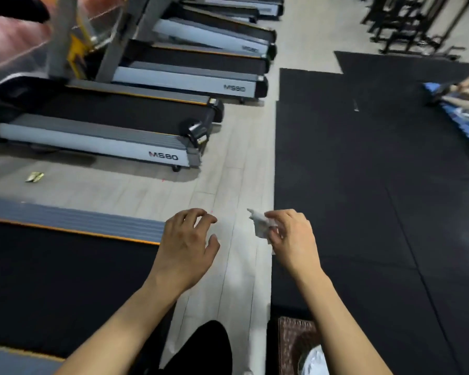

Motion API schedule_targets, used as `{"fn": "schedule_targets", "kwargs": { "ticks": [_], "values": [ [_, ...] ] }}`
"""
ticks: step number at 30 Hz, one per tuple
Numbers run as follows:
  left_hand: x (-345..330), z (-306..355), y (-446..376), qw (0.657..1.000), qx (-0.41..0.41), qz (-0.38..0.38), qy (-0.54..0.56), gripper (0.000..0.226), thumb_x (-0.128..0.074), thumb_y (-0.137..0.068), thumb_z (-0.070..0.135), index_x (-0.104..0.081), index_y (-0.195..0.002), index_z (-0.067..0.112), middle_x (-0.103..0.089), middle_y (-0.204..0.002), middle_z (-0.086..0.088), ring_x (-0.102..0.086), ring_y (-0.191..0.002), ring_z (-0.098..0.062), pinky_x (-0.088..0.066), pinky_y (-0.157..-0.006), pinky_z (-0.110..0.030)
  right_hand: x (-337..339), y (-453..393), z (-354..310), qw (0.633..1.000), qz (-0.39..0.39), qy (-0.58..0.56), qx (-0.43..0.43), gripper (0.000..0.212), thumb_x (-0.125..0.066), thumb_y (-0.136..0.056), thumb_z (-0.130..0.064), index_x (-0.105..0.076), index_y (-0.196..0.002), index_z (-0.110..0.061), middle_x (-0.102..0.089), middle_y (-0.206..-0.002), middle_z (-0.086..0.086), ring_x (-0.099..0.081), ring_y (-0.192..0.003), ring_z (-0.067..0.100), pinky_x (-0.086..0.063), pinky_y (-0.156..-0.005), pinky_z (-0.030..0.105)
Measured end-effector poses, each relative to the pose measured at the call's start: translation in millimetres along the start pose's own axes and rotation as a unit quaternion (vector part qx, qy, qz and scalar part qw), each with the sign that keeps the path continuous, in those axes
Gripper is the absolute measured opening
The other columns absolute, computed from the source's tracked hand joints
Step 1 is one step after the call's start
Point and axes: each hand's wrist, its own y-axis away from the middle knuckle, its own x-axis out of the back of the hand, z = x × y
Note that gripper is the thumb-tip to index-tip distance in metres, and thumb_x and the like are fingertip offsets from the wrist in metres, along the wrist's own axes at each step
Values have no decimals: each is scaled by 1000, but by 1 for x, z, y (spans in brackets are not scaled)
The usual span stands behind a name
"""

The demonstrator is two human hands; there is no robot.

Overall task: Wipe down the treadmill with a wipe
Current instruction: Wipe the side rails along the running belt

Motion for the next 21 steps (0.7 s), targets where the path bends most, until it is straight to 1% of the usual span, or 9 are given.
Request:
{"fn": "schedule_targets", "kwargs": {
  "ticks": [3,6,8,11,15,18,21],
  "values": [
    [-1,-8,-25,998,57,27,-1,35,-46,-90,35,-66,-116,21,-61,-118,4,-54,-114,-22,-44,-98,-40,-14,-57,-6,998,-13,-7,67,28,-70,-83,-9,-74,-107,-23,-69,-104,-6,-54,-96,14,-38,-80,24],
    [-6,-26,-60,993,111,39,2,34,-52,-89,33,-66,-118,22,-59,-120,6,-51,-114,-20,-39,-97,-37,-35,-115,-13,992,-21,-24,119,29,-75,-80,-6,-74,-104,-24,-68,-101,-7,-57,-93,16,-41,-82,26],
    [-8,-41,-88,990,131,48,-7,32,-57,-91,31,-65,-121,22,-58,-123,6,-50,-116,-20,-38,-99,-36,-48,-155,-20,988,-28,-32,146,30,-74,-80,-6,-74,-104,-24,-68,-102,-8,-57,-93,17,-42,-83,28],
    [-6,-64,-133,984,171,50,-13,34,-63,-94,27,-64,-127,22,-56,-129,6,-46,-123,-19,-35,-106,-35,-64,-219,-35,980,-58,-41,186,29,-72,-82,-8,-74,-105,-25,-68,-105,-9,-55,-96,16,-39,-84,27],
    [-4,-89,-186,974,216,66,-23,34,-60,-96,29,-61,-129,23,-54,-130,8,-44,-125,-17,-34,-107,-34,-86,-301,-52,967,-82,-31,238,32,-73,-80,-8,-73,-108,-25,-68,-107,-8,-56,-96,19,-38,-83,26],
    [-4,-108,-217,967,244,74,-20,32,-57,-97,30,-61,-128,23,-53,-129,9,-45,-124,-17,-35,-108,-34,-102,-351,-65,960,-100,-37,259,32,-73,-81,-9,-73,-109,-24,-68,-107,-6,-56,-97,19,-36,-84,25],
    [-5,-121,-240,957,275,86,-28,35,-47,-98,35,-60,-128,25,-53,-129,11,-45,-123,-15,-34,-107,-32,-120,-393,-76,949,-122,-49,286,31,-73,-81,-8,-73,-108,-23,-68,-105,-6,-57,-95,20,-36,-82,26]
  ]
}}
